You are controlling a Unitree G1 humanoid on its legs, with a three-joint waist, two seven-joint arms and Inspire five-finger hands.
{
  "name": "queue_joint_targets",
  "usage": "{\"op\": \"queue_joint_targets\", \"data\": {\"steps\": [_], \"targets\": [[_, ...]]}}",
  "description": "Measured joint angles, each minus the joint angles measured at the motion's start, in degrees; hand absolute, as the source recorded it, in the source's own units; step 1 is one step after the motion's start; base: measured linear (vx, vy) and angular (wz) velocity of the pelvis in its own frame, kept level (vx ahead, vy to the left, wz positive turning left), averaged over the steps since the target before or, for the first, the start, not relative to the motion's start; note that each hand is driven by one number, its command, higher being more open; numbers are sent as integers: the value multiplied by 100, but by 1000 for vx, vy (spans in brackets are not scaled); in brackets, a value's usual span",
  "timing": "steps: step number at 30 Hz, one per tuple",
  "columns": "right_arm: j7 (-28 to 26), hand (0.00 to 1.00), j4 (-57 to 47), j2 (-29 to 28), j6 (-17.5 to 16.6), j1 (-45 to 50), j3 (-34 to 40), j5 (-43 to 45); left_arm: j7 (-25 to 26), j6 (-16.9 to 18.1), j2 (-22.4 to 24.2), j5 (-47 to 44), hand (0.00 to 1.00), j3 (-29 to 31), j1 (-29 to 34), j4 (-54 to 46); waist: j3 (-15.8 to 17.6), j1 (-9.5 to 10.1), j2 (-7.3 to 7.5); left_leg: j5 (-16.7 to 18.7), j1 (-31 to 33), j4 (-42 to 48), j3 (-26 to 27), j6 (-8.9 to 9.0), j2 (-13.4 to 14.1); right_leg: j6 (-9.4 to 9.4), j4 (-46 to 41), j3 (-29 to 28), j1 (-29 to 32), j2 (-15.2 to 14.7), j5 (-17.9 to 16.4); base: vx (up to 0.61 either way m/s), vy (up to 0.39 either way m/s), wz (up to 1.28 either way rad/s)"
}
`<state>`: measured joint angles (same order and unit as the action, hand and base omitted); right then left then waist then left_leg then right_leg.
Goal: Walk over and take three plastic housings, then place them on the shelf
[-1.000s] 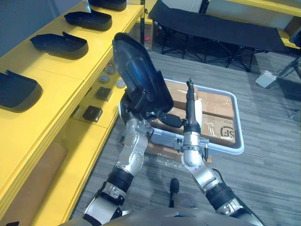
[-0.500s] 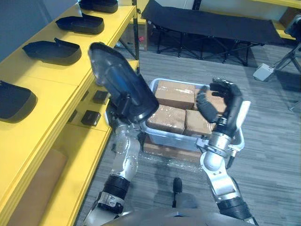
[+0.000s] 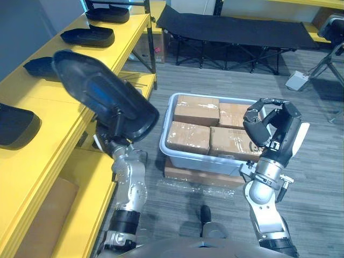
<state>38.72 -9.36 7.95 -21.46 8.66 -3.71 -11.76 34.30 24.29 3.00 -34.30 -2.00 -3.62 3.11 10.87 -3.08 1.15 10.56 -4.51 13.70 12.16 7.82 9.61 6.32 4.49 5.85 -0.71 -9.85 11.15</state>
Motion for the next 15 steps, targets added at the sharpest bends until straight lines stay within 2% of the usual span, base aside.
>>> {"op": "queue_joint_targets", "data": {"steps": [3,4,7,10,12,15], "targets": [[-579,100,3,-6,-46,91,-22,282,4,45,-4,274,0,140,278,-505,-13,10,-21,-1,14,0,-34,-1,0,0,0,20,-2,-2,-1,-9,3,2],[-935,100,14,-4,-41,176,-99,441,3,46,-13,611,0,230,471,-854,-28,41,-47,-1,31,-7,-61,-1,0,-1,1,41,-2,-3,-5,-16,5,7],[-1460,100,137,30,40,242,-386,896,-7,36,-67,1285,0,295,824,-1500,-69,138,-114,-13,121,0,-200,-9,-4,-6,2,186,-18,-18,-27,-13,3,20],[-1608,100,295,47,237,236,-712,1036,-73,27,-88,1747,0,302,1209,-1973,-124,241,-176,-39,207,-2,-369,-5,-4,-11,4,350,-41,-18,-48,-3,-12,29],[-1766,100,392,115,400,232,-954,1182,-184,2,-103,1984,0,364,1526,-2192,-158,425,-238,-76,225,-20,-472,-1,-6,-9,6,482,-85,-18,-50,8,-18,25],[-1981,100,457,128,452,218,-1075,1325,-221,-93,-158,2155,0,559,1778,-2223,-165,519,-239,-89,229,-67,-623,-31,-17,-14,26,657,-179,-27,-95,-17,-14,28]]}}
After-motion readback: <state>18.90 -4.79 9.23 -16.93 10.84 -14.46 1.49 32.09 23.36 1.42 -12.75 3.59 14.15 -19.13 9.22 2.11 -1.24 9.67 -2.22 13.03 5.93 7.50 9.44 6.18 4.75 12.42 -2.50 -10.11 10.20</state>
